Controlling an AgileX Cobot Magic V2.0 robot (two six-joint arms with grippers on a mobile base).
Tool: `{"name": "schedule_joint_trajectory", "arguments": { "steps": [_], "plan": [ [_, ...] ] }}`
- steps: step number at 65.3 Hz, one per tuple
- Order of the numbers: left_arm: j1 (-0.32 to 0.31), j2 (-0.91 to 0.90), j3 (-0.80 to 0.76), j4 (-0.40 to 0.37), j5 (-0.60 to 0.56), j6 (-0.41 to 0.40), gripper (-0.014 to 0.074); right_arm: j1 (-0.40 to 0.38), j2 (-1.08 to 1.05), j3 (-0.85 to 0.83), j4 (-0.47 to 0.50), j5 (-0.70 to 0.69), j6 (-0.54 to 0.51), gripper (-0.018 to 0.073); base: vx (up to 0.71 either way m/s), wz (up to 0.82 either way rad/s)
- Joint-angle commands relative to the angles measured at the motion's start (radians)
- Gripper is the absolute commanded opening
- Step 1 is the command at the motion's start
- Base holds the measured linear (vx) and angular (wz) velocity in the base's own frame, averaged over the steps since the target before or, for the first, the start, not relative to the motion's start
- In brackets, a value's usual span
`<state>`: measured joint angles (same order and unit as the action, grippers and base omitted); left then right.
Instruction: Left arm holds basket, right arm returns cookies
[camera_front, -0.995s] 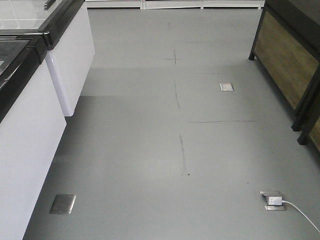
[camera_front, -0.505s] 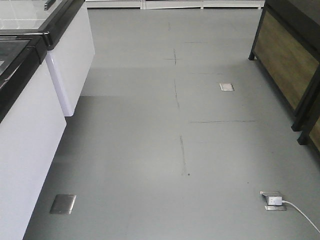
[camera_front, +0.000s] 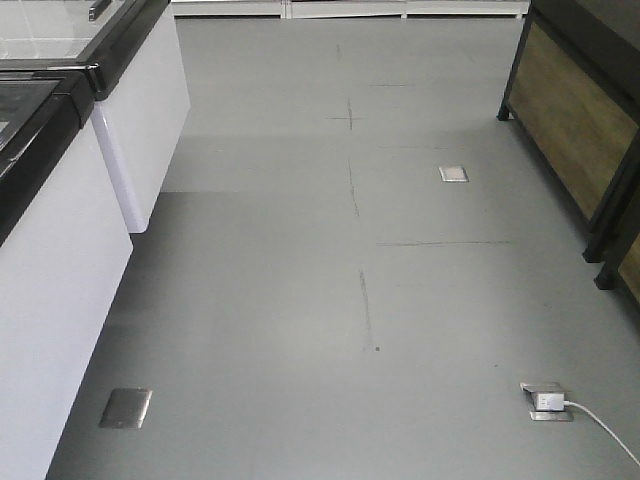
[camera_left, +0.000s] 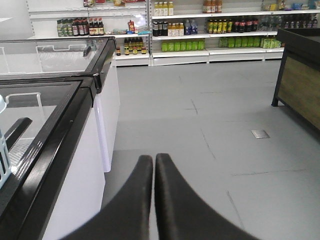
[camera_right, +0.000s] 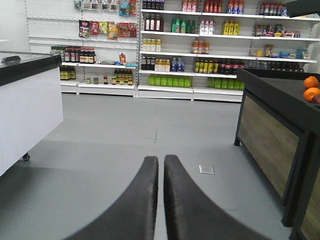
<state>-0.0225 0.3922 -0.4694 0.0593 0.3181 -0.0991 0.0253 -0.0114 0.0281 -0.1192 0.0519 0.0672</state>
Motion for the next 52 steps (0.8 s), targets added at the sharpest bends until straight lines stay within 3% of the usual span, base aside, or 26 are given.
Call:
{"name": "schedule_joint_trajectory", "arguments": {
  "steps": [1,20,45,52],
  "plan": [
    [-0.007,0.015,-0.034,-0.008,-0.085,-0.011,-0.0002,-0.003,-0.012,0.018,-0.004,-0.075,-0.007,-0.0003,0.0,0.0],
    [-0.007,0.015,-0.034,-0.008,-0.083,-0.011,0.0079,-0.003,-0.012,0.018,-0.004,-0.075,-0.007,-0.0003,0.0,0.0],
    [-0.007,0.015,-0.034,-0.008,-0.076,-0.011,0.0378,-0.003,-0.012,0.018,-0.004,-0.075,-0.007,-0.0003,0.0,0.0],
    [-0.007,0.015,-0.034,-0.008,-0.093,-0.011,0.0417,-0.003,-0.012,0.018,-0.004,-0.075,-0.007,-0.0003,0.0,0.0]
  ]
}}
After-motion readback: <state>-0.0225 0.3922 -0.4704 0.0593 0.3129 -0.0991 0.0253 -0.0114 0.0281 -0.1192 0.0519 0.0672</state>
